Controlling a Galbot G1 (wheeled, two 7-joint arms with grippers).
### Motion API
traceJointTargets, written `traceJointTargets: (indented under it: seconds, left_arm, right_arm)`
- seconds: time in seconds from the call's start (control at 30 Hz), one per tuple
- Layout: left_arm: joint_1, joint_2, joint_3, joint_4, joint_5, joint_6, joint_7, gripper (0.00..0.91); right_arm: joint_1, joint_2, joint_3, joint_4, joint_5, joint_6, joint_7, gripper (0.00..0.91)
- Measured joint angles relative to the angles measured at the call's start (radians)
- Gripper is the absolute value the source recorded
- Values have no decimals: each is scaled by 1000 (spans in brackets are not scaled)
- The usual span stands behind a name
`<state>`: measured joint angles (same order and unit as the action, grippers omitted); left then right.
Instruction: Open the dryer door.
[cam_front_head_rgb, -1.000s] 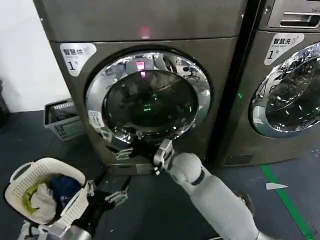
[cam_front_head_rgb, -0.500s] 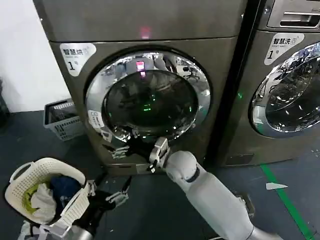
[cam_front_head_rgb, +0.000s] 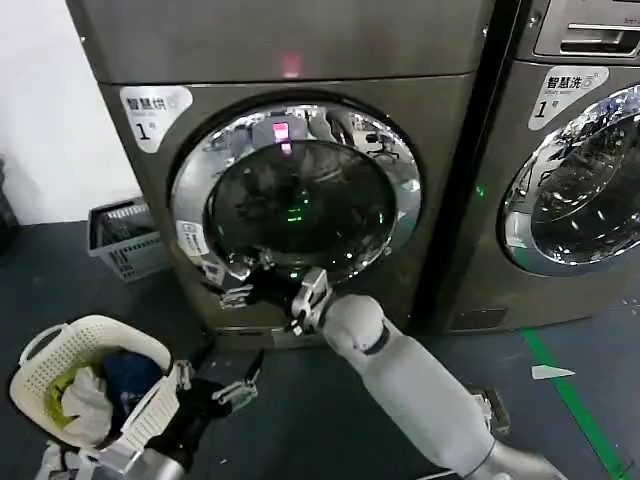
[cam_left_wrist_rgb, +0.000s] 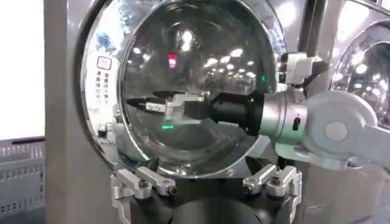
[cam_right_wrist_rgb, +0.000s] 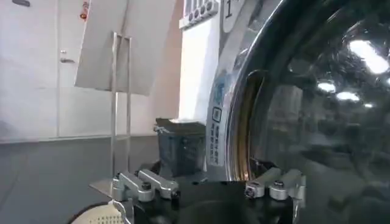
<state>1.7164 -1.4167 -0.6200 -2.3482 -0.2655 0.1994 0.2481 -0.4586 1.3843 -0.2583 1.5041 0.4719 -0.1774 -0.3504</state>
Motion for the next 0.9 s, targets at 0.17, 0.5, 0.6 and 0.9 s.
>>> traceJointTargets:
  seconds: [0.17,0.5,0.6,0.9]
  left_arm:
    - [2,0,3,0,2,0,0,907]
    - [2,-1,9,0,3,-2,0,907]
    - [2,-1,9,0,3,-3,0,907]
    - [2,1,10,-1,2,-2,1,907]
  right_arm:
    - [19,18,-10,-29,1,1,2,907]
    - [45,32,-35,-64,12,1,8,907]
    - [57,35,-47,-77,13,1,8,907]
    - [91,51,-61,-122,37,2,9,907]
